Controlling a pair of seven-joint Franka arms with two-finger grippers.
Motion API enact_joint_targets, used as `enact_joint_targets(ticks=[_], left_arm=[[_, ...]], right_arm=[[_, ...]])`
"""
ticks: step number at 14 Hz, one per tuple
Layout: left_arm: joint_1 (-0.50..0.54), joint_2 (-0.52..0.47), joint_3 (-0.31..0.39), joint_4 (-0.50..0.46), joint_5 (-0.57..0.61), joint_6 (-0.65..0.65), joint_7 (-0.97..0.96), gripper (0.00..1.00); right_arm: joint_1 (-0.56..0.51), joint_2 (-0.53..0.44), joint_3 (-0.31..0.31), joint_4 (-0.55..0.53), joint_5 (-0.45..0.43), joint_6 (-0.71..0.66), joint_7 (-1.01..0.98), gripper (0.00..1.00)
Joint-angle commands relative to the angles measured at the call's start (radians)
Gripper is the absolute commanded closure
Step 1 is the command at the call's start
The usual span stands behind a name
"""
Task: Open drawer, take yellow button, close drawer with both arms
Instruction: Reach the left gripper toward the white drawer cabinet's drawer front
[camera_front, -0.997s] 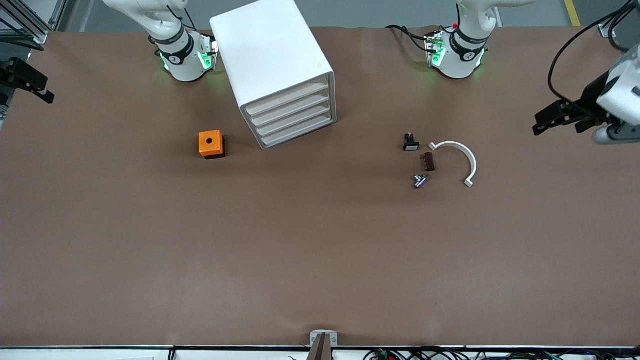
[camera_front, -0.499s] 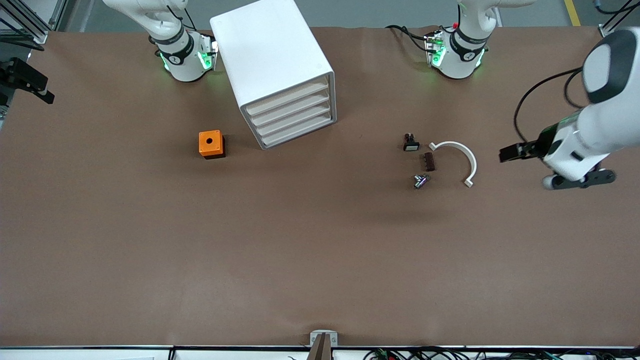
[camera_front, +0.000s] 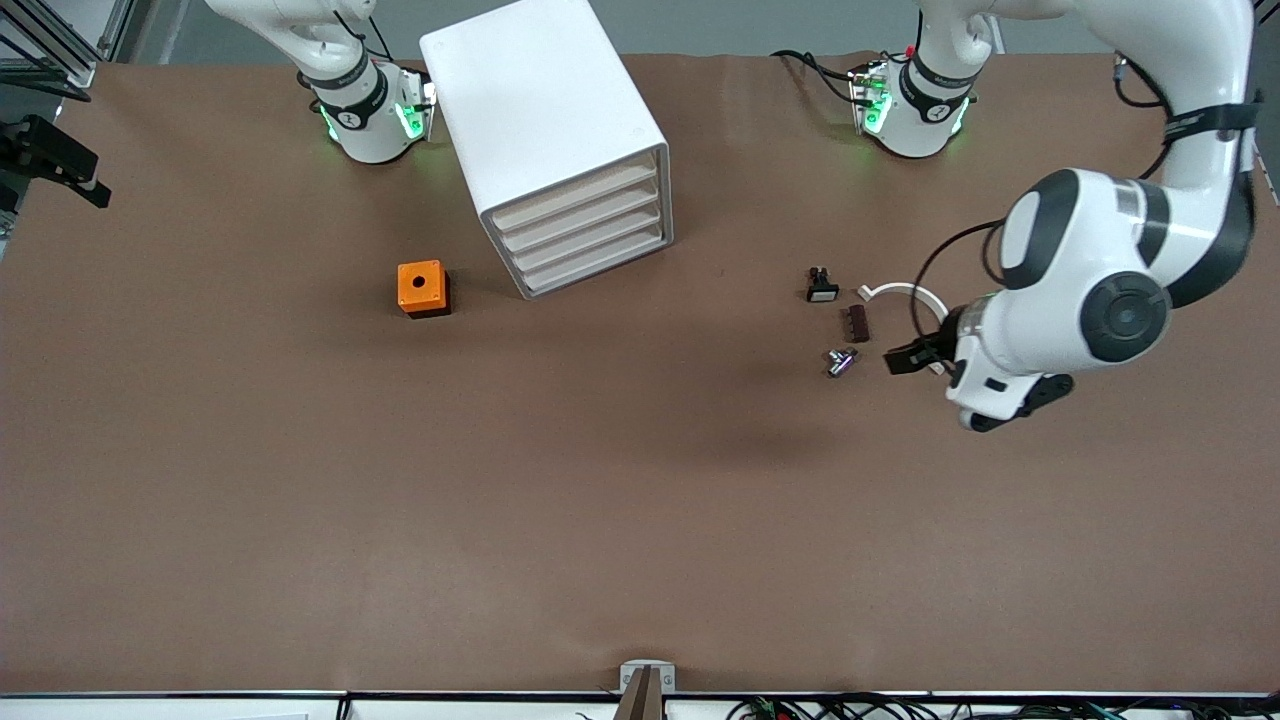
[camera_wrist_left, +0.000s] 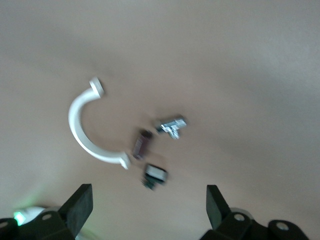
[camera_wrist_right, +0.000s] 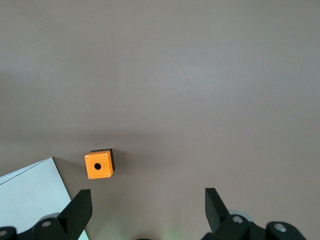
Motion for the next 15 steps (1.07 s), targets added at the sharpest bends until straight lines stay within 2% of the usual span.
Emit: enact_joint_targets(ticks=[1, 4, 10, 15], left_arm=[[-0.039, 0.058, 0.001, 0.08, -0.1, -0.082, -0.221, 0.0], [-0.085, 0.123, 0.001, 0.149, -0.23, -0.115, -0.457, 0.0], [-0.13, 0.233, -0.001, 0.198, -0.41, -0.124, -0.924, 0.0], [-0.144, 0.314, -0.024, 0.227, -0.557, -0.24, -1.226, 0.0]], right_arm=[[-0.018, -0.01, 0.013, -0.001, 0.001, 0.004, -0.014, 0.0], [-0.017, -0.01, 0.013, -0.001, 0.001, 0.001, -0.014, 0.0], [-0.02, -0.011, 0.013, -0.002, 0.0, -0.004, -0.014, 0.0], [-0.012, -0.01, 0.018, -0.002, 0.0, -0.004, -0.008, 0.0]])
